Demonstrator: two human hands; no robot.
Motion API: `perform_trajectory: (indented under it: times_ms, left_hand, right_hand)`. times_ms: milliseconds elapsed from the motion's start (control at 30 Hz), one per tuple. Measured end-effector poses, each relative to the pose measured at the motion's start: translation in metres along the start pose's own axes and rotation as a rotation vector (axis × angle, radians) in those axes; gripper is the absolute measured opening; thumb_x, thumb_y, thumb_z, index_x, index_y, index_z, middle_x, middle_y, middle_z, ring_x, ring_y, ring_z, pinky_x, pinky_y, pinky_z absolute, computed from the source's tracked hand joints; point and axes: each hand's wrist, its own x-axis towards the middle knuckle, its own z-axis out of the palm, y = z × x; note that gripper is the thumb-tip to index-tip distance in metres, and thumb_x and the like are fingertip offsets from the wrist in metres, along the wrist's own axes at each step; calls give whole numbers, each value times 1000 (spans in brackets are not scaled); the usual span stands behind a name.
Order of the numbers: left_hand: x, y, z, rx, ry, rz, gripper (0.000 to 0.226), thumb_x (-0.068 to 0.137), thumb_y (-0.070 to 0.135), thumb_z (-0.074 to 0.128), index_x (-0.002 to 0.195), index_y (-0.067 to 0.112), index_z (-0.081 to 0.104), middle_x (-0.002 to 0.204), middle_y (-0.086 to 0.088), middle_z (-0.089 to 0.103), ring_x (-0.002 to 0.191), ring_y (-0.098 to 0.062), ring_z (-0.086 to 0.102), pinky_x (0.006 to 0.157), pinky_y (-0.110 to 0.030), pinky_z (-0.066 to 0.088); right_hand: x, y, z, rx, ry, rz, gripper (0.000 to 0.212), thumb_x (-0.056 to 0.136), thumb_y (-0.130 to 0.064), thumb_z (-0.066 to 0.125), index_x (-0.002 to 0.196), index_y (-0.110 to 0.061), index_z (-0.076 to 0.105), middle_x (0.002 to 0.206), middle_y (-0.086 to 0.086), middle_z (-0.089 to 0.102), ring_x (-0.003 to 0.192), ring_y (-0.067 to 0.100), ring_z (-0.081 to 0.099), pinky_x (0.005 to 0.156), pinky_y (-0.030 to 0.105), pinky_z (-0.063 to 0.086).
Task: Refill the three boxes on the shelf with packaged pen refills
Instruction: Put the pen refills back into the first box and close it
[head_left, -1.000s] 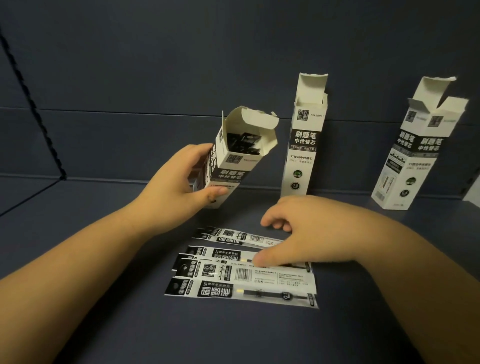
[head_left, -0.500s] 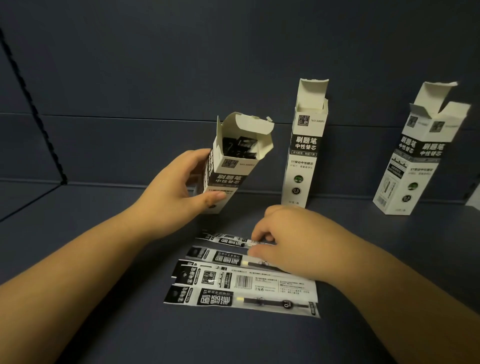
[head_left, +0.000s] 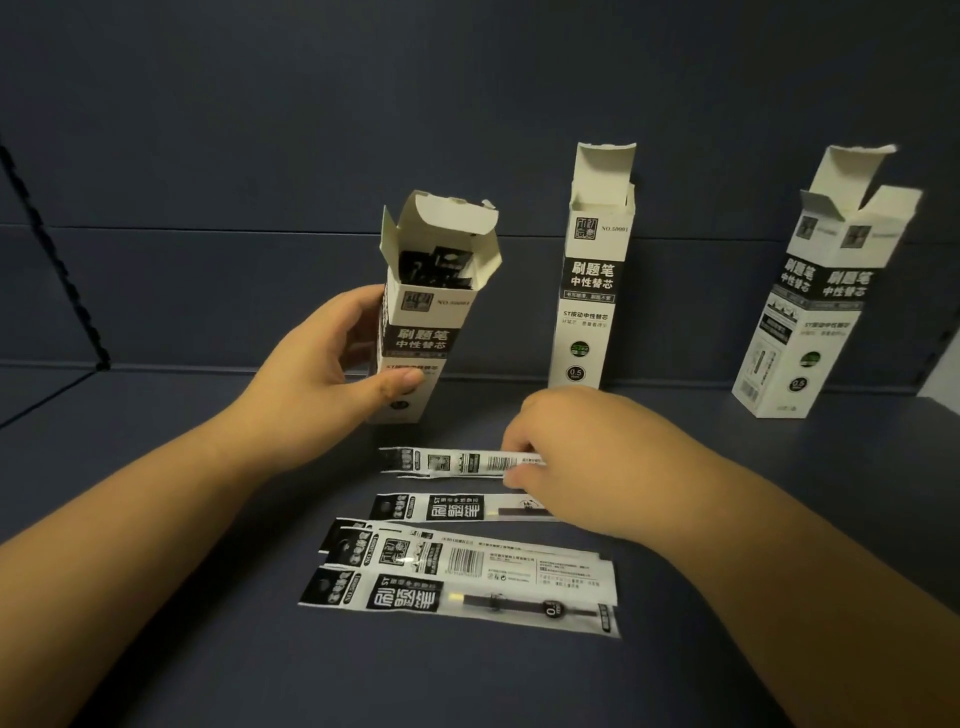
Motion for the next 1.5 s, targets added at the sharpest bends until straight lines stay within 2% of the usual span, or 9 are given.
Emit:
perform_trajectory:
  times_ms: [233, 367, 467, 600, 867, 967, 1033, 1133, 1500]
  left_hand:
    - [0, 1, -1, 0, 0, -12, 64, 75, 39, 70, 134, 41, 45, 122, 26, 63, 116, 5, 60, 95, -18, 49]
    - [0, 2, -2, -7, -2, -19, 64, 75, 39, 70, 133, 41, 45, 121, 28, 63, 115, 6, 60, 95, -19, 50]
    - [0, 1, -1, -9, 5, -18, 63, 75, 36, 72, 133, 40, 45, 118, 28, 64, 113, 7, 61, 92, -14, 52]
    - [1, -3, -1, 9, 10, 16, 64, 83, 14, 76, 137, 35, 47, 123, 21, 65, 117, 3, 61, 100, -24, 50]
    - [2, -6, -1, 41, -16, 63, 61, 84, 21, 76, 139, 28, 50, 129, 11, 62, 121, -6, 60, 103, -42, 51]
    - [2, -6, -3, 38, -29, 70, 62, 84, 23, 76, 139, 32, 49, 132, 12, 60, 123, -5, 59, 104, -39, 51]
    - [2, -5, -3, 45, -33, 74, 60, 84, 24, 74, 136, 38, 48, 131, 15, 59, 122, 1, 57, 102, -29, 50]
    - [2, -5, -4, 76, -33, 73, 59, 84, 27, 73, 128, 51, 42, 129, 22, 57, 118, 11, 54, 95, -14, 48]
    - [6, -14, -2, -14, 2, 63, 61, 84, 33, 72, 125, 63, 40, 130, 23, 57, 123, 4, 54, 102, -31, 48]
  right_hand:
    - [3, 6, -11, -46, -69, -17, 17, 105, -25, 52, 108, -16, 66, 114, 2, 58, 104, 22, 59, 90, 36, 50]
    - [1, 13, -13, 56, -15, -12, 20, 104, -25, 55, 116, -24, 70, 112, -3, 64, 102, 19, 62, 94, 40, 53]
    - [-3, 16, -15, 221, 72, -19, 13, 99, -33, 63, 107, -36, 73, 100, -14, 68, 92, 5, 62, 81, 27, 54]
    - [-5, 20, -18, 483, 175, -32, 2, 90, -32, 74, 91, -32, 76, 78, -18, 72, 71, -4, 65, 64, 15, 50]
    - [-7, 20, -20, 991, 199, -93, 5, 88, -22, 77, 87, -27, 79, 96, -4, 79, 94, 16, 74, 90, 41, 61]
    - [-7, 20, -22, 1100, 221, -130, 8, 90, -16, 74, 94, -22, 78, 102, -2, 79, 97, 16, 75, 90, 37, 60]
    - [-7, 20, -23, 1148, 252, -148, 10, 91, -13, 72, 96, -20, 77, 96, -3, 79, 81, 9, 72, 72, 23, 56]
    - [-6, 20, -22, 1167, 308, -121, 8, 92, -13, 71, 95, -19, 75, 83, 0, 76, 67, 9, 62, 60, 22, 52]
    - [-4, 11, -11, 1356, 403, -309, 10, 87, -9, 66, 96, -6, 69, 85, 4, 75, 67, 13, 66, 67, 25, 58]
